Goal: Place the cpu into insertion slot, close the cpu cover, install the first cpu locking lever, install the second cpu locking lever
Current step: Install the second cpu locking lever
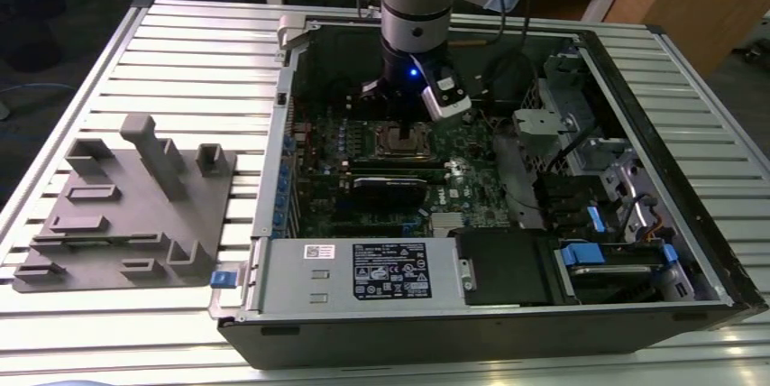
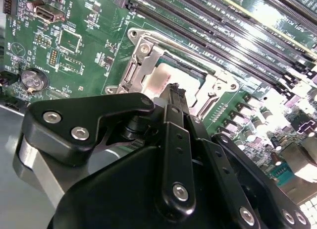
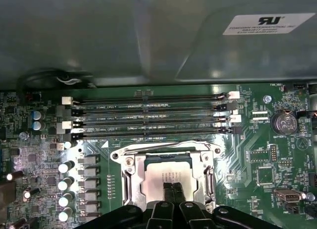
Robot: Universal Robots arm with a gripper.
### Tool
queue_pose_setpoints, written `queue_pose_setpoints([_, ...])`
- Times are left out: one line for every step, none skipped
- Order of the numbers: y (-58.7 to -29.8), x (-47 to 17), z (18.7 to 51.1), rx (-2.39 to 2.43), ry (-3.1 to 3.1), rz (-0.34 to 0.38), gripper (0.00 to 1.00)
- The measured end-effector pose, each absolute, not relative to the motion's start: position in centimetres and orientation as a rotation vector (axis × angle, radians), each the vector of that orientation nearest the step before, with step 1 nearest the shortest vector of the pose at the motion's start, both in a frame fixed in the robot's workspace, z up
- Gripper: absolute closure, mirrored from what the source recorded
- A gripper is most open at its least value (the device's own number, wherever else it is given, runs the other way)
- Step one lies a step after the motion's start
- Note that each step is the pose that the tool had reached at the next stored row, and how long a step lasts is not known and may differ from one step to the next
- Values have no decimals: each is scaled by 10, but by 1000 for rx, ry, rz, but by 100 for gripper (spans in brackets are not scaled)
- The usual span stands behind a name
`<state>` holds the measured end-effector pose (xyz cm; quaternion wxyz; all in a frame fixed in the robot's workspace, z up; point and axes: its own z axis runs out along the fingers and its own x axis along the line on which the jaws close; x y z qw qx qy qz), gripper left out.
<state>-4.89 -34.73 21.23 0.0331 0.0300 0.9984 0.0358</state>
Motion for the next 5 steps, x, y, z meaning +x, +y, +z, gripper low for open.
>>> queue_pose_setpoints([-347, -49, 212, 92, 3072, 110, 89])
queue_pose_setpoints([-347, -49, 212, 92, 3072, 110, 89])
queue_pose_setpoints([-347, -49, 212, 92, 3072, 110, 89])
queue_pose_setpoints([-347, -49, 212, 92, 3072, 110, 89])
queue_pose_setpoints([-347, -49, 212, 92, 3072, 110, 89])
